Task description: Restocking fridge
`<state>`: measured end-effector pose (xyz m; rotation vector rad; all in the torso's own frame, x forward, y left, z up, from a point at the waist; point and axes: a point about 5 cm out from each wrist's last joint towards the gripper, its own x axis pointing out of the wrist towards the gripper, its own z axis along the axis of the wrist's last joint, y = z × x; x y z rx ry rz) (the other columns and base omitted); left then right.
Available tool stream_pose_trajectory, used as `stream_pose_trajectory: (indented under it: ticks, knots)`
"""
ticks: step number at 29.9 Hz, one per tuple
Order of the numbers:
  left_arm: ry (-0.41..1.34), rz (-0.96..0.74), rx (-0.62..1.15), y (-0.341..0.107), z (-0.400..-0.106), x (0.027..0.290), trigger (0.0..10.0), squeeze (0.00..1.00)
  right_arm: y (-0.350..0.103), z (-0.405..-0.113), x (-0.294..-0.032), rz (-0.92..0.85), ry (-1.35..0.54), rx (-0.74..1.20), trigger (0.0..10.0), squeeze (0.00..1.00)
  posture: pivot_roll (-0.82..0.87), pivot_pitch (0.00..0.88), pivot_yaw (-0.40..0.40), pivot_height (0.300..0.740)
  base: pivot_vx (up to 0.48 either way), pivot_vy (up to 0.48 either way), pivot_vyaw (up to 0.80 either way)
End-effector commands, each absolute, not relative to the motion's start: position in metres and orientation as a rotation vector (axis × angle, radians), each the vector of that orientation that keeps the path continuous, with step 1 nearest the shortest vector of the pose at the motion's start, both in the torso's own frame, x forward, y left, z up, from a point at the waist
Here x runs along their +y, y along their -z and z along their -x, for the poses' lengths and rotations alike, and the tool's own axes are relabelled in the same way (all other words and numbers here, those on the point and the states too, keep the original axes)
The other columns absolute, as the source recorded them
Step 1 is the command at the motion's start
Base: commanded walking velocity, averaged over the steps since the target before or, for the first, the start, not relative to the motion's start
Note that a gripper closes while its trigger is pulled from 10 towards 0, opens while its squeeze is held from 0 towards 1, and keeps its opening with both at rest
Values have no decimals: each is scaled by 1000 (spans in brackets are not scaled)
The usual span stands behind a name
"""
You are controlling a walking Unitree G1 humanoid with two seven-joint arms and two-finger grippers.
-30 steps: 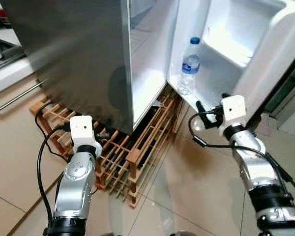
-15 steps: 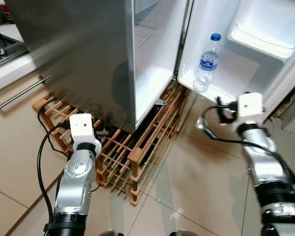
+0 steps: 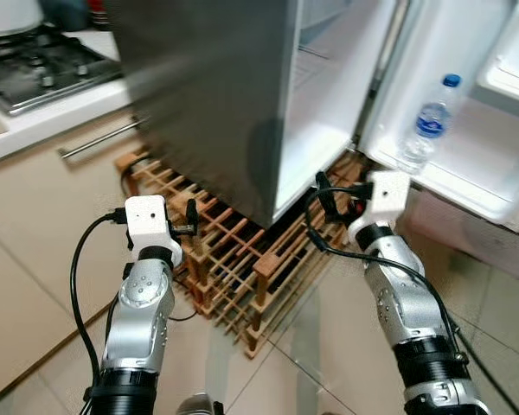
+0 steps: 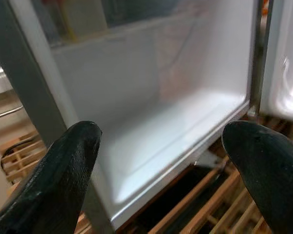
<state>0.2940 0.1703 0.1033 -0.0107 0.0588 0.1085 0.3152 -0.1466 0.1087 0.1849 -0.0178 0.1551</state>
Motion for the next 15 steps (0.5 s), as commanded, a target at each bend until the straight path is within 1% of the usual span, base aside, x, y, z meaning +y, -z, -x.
stream_pose_trajectory:
  ticks: [1,5,8,10,12,15]
  knots:
    - [-116,1,35,-108,-296,170,10000,0,-106,-312,-153,-158,-144,-7,10000,0,-28,0,-23,740,-240,420,606]
    - [-90,-35,-6,-116,-298,159,10000,0,-99,-306,-154,-117,-159,15,10000,0,-26,0,-28,740,-277,395,605]
    - [-81,-47,-31,-121,-301,154,10000,0,-102,-304,-157,-73,-155,-12,10000,0,-17,0,-34,740,-319,361,604]
    - [-82,-43,-40,-121,-302,156,10000,0,-102,-299,-162,-49,-130,-30,10000,0,-14,0,-42,740,-334,349,606]
    - [-93,-42,-47,-120,-301,161,10000,0,-101,-287,-171,28,-104,-58,10000,0,-15,0,-46,740,-334,347,600]
    - [-98,-44,-42,-119,-300,164,10000,0,-98,-281,-174,53,-98,-50,10000,0,-17,0,-44,740,-341,341,602]
